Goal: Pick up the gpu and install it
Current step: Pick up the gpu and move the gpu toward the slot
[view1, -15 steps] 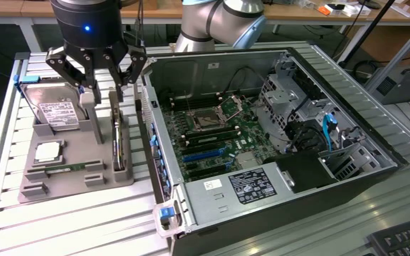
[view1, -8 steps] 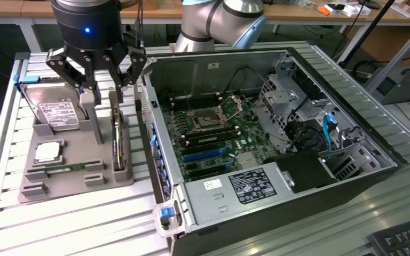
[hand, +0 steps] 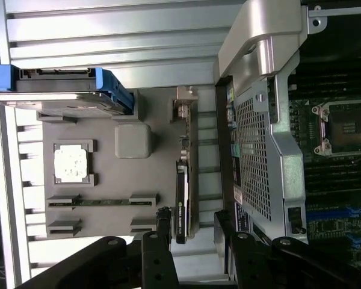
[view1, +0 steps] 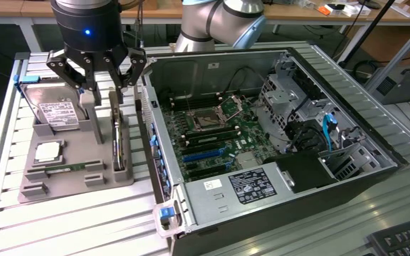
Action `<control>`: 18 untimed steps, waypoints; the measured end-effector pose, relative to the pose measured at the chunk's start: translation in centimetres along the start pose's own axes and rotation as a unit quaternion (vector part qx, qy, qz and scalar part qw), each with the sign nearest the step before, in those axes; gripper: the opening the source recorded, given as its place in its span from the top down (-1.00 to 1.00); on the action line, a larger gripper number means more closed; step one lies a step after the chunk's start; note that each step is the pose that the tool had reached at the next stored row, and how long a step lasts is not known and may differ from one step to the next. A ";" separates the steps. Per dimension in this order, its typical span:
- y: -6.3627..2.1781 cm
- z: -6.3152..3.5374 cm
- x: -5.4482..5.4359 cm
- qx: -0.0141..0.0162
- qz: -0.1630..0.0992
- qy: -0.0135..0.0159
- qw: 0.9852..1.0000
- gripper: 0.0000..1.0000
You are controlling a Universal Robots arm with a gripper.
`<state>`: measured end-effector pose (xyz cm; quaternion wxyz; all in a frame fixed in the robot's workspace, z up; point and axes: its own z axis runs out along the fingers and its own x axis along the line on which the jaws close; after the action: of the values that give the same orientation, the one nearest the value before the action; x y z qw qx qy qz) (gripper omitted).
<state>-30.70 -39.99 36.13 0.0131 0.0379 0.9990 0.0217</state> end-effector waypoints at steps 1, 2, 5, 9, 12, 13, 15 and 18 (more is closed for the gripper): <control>0.00 0.03 0.0 0.000 0.000 0.000 1.000 0.15; 0.00 0.05 0.0 0.000 0.000 0.000 1.000 0.15; -0.01 0.23 0.0 0.000 0.000 0.000 1.000 0.15; -0.02 0.40 0.0 0.000 0.000 0.000 1.000 0.15; -0.03 0.51 0.0 0.000 0.000 0.000 1.000 0.15; -0.03 0.57 0.1 0.000 0.000 0.000 1.000 0.15; -0.03 0.62 0.1 0.000 0.000 0.000 1.000 0.15; -0.04 0.73 0.1 0.000 0.000 0.000 1.000 0.15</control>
<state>-30.75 -39.99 35.40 0.0131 0.0379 0.9990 0.0217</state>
